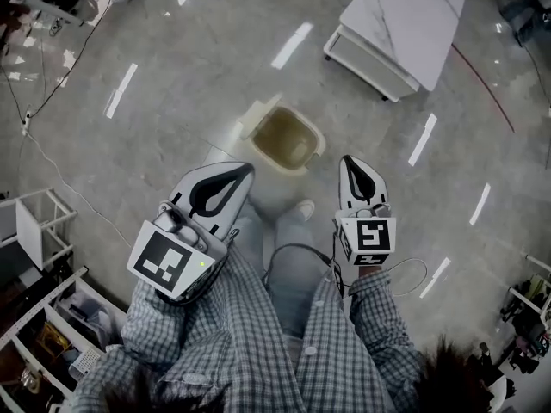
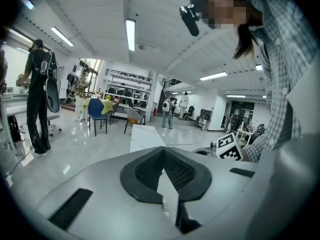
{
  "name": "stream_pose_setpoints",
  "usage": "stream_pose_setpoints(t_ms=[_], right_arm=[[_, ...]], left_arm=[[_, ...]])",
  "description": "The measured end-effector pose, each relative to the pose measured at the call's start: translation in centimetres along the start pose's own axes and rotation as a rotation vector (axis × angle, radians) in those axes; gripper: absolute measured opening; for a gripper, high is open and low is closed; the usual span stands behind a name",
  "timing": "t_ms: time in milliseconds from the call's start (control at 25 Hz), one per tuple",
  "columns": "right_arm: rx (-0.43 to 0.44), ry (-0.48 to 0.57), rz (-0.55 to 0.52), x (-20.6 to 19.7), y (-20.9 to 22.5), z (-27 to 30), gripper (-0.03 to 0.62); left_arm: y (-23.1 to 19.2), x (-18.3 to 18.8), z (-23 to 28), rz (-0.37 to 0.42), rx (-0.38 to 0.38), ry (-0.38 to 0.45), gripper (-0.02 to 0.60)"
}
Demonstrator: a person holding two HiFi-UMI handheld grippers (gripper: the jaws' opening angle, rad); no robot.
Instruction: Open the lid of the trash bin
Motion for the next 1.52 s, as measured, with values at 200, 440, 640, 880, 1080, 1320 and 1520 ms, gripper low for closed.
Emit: stream_pose_setpoints(t_ms=[200, 440, 640, 880, 1080, 1320, 1520], right_arm=[[0.019, 0.064, -0.04, 3.2, -0.6, -2.7, 0.02], [-0.016, 0.181, -0.03, 8.1, -1.3, -5.7, 0.02], [-0.028, 0.232, -0.03, 10.1, -2.1, -7.2, 0.02], [-0.023, 0.248, -0.061, 11.1, -2.8, -8.0, 0.02], [-0.023, 0.245, -0.08, 11.1, -2.9, -8.3, 0.02], [-0.007, 0.244, -0.089, 10.9, -3.1, -8.6, 0.02], [0.013, 0.237, -0.098, 10.8, -3.3, -8.4, 0.02]], left_arm=[[0.6, 2.8, -1.3, 0.064, 0.008, 0.027, 0.005], [1.2, 4.7, -2.4, 0.072, -0.009, 0.033, 0.005], [1.8, 5.9, -3.2, 0.108, -0.021, 0.047, 0.005], [1.4, 6.7, -4.1, 0.079, -0.007, 0.13, 0.005], [1.4, 6.2, -4.0, 0.074, -0.003, 0.117, 0.005], [1.8, 5.8, -4.1, 0.063, -0.001, 0.114, 0.005], [1.9, 5.5, -4.2, 0.064, 0.008, 0.109, 0.005]])
Point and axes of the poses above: the fingertips, and each gripper's own axes: z forward along the fingers, y to its right, x out of its top, the point moved 9 cm from there along -z, backward along the fingers
